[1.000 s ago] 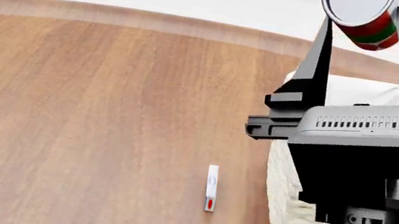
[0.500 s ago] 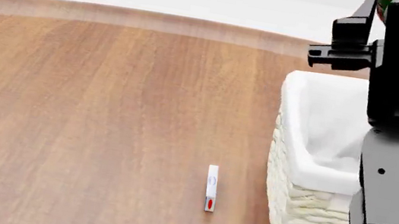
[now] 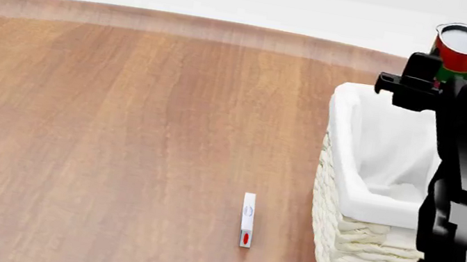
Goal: Pick up the tomato sauce, and put it in the basket.
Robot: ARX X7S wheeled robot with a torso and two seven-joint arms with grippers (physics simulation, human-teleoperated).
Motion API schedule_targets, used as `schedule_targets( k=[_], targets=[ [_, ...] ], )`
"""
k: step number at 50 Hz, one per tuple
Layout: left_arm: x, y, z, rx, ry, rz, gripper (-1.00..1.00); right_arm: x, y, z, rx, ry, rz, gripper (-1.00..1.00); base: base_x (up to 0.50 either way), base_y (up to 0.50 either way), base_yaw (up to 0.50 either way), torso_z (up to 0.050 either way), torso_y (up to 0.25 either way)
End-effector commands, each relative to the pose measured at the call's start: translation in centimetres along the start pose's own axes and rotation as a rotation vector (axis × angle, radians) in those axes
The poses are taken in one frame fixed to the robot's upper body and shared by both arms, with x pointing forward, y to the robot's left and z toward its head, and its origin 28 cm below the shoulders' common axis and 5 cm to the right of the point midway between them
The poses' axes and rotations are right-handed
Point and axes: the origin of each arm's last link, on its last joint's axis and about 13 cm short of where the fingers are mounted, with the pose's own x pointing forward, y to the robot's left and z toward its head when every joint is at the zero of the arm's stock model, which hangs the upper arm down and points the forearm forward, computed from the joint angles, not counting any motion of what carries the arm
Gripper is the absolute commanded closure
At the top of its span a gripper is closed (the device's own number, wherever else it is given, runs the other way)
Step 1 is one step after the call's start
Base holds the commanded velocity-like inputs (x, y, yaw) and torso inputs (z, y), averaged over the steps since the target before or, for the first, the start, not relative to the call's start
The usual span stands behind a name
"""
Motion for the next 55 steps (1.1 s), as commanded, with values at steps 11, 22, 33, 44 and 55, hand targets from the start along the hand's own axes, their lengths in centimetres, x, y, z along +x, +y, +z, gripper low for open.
schedule_targets(
  k=[11,22,33,44,55],
  targets=[
    [0.0,0.1,-0.1,-0.003,0.007,0.004,-1.00,-0.3,0.0,-3.1,-0.020,0.253,0.002,1.00,0.00,0.00,0.00,0.000,0.000],
    [0.0,0.1,-0.1,-0.004,0.006,0.005,-1.00,-0.7,-0.2,-4.3,-0.037,0.309,-0.009,1.00,0.00,0.00,0.00,0.000,0.001],
    [0.1,0.0,-0.1,0.001,0.006,-0.001,-1.00,-0.8,-0.5,-4.8,-0.037,0.312,-0.013,1.00,0.00,0.00,0.00,0.000,0.000],
    [0.0,-0.1,-0.2,0.004,0.008,-0.002,-1.00,-0.9,-0.6,-5.1,-0.018,0.318,0.003,-1.00,0.00,0.00,0.00,0.000,0.000],
    [0.0,-0.2,-0.3,0.005,0.011,-0.004,-1.00,-0.9,-0.6,-5.2,-0.011,0.313,-0.001,-1.00,0.00,0.00,0.00,0.000,0.000]
  ],
)
